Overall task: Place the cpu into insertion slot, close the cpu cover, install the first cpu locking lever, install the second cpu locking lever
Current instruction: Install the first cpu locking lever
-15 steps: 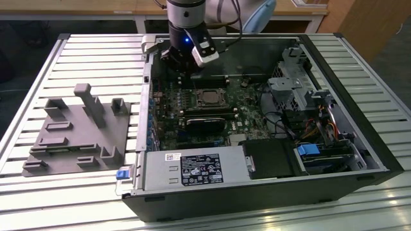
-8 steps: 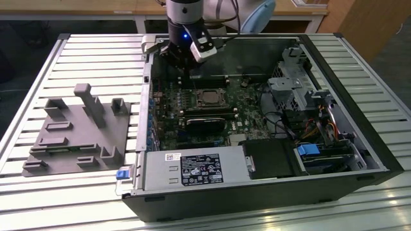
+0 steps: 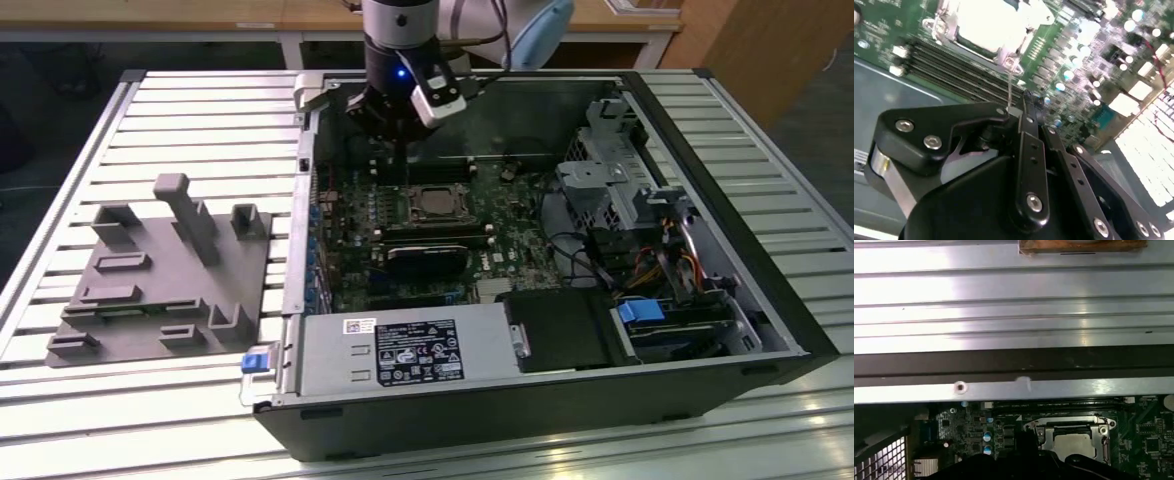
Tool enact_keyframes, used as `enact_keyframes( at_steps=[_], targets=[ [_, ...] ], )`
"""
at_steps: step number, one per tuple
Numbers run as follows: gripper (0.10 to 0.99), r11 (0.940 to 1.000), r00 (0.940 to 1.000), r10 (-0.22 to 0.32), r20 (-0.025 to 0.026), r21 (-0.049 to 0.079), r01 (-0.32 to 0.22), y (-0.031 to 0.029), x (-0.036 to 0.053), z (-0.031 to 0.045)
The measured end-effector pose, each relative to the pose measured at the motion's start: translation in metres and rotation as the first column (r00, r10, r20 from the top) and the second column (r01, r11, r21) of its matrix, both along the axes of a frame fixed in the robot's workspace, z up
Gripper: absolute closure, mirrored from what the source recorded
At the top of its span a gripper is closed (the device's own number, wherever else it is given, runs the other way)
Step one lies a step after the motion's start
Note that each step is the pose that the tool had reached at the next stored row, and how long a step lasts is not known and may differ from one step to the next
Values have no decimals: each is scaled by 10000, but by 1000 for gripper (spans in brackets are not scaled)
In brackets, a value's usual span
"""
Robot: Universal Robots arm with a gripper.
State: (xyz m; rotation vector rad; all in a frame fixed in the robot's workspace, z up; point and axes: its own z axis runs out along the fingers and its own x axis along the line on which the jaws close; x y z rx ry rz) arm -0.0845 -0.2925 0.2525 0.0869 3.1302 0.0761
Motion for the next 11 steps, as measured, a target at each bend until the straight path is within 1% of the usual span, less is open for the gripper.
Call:
enact_keyframes(
  at_steps=[8,9,11],
  targets=[
    [980,10000,10000,1,-13,28,-1,0,345,-24],
    [980,10000,10000,1,-12,36,-1,0,361,-28],
    [980,10000,10000,0,-12,80,0,0,364,-31]
  ],
)
